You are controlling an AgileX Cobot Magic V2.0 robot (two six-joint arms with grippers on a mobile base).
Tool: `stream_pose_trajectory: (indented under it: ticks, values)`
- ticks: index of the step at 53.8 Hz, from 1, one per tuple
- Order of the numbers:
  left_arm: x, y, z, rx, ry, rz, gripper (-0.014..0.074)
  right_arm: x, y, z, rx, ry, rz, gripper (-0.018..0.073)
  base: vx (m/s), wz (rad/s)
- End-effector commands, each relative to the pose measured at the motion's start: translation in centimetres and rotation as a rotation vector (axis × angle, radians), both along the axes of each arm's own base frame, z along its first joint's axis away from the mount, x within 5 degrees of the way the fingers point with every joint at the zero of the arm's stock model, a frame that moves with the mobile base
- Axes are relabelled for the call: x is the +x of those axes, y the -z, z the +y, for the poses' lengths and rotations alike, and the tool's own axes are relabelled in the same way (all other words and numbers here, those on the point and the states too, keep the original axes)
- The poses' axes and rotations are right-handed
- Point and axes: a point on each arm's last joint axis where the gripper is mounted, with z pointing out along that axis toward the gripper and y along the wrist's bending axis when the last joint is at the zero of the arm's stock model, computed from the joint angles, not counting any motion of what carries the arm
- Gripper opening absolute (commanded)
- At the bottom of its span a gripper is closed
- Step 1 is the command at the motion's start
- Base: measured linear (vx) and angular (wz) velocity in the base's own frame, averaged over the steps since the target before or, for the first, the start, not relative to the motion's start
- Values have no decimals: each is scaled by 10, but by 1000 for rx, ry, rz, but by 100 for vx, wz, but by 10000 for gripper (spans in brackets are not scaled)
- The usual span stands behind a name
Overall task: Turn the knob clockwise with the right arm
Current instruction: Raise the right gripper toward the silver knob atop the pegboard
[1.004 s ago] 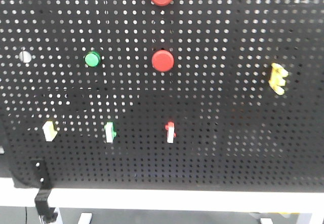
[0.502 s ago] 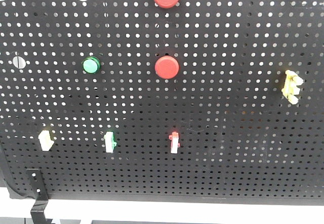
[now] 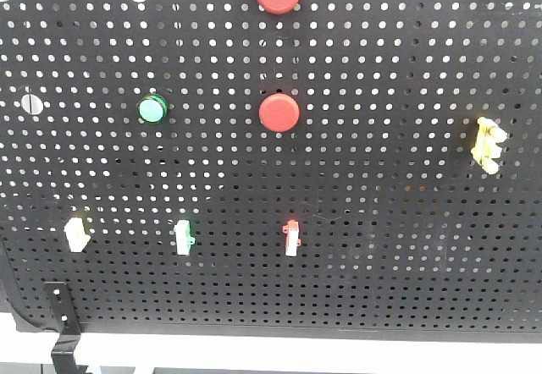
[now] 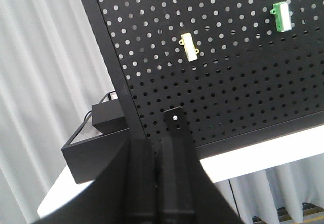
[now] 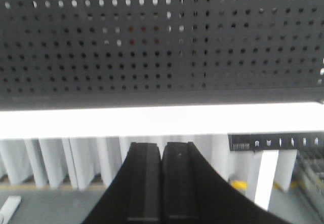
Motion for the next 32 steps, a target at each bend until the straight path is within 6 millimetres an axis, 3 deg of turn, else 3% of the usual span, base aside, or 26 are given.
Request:
stream_pose_trajectory:
  ticks: [1,7,13,24,32]
  values:
    - [-1,3,-1,-14,13,-59,-6,-1,-16,0,-25,0,-200,29,0,0]
    - [-1,3,-1,-14,13,-59,-6,-4,-33,1,-12,-6,-376,31,0,0]
    - [-1,3,-1,-14,13,-59,-6,-10,-57,-1,115,-1,-495,36,0,0]
    - [-1,3,-1,-14,13,-59,-6,-15,-97,-3,204,5,-557,57,0,0]
    - [-1,3,-1,-14,13,-59,-6,-5,-112,-4,167,16,-518,97,0,0]
